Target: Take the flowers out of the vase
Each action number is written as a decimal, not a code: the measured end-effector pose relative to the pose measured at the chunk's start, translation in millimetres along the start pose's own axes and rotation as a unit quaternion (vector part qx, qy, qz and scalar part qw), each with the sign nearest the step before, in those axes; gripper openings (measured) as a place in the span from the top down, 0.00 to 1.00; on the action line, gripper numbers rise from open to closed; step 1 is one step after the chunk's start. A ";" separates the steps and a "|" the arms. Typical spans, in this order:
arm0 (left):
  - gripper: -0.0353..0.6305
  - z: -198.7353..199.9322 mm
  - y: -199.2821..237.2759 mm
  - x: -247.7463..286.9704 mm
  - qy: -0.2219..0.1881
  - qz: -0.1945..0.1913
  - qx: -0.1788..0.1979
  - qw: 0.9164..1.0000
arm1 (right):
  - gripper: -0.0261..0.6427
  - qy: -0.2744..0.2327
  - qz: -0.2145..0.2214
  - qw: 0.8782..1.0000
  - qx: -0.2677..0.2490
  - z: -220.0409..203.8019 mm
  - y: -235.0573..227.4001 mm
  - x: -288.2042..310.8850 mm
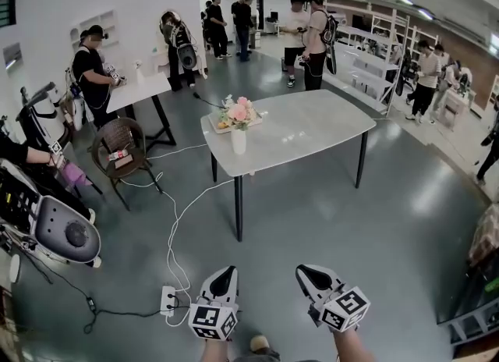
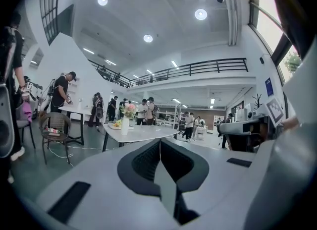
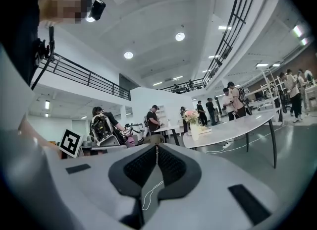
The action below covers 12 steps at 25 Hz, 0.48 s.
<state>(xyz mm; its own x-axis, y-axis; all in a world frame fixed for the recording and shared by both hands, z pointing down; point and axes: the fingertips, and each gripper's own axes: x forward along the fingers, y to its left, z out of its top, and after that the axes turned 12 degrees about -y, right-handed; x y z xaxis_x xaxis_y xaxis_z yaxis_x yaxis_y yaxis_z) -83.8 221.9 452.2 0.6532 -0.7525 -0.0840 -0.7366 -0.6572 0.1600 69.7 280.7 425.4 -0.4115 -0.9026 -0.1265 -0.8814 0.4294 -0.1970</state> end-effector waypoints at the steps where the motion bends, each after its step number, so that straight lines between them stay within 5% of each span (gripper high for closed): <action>1: 0.92 1.0 6.7 7.5 -0.001 -0.002 0.001 1.000 | 0.92 -0.001 0.000 1.000 -0.001 0.1 -3.5 9.5; 12: 0.92 -10.2 48.9 53.5 0.004 -0.006 -0.016 1.000 | 0.92 0.000 -0.014 1.000 0.009 -12.1 -34.1 69.5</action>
<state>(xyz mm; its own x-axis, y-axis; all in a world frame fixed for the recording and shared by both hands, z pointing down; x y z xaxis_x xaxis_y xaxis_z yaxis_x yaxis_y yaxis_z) -83.1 149.9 465.5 0.6634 -0.7442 -0.0778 -0.7228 -0.6643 0.1903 68.4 203.0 435.1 -0.3869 -0.9143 -0.1199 -0.8882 0.4045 -0.2179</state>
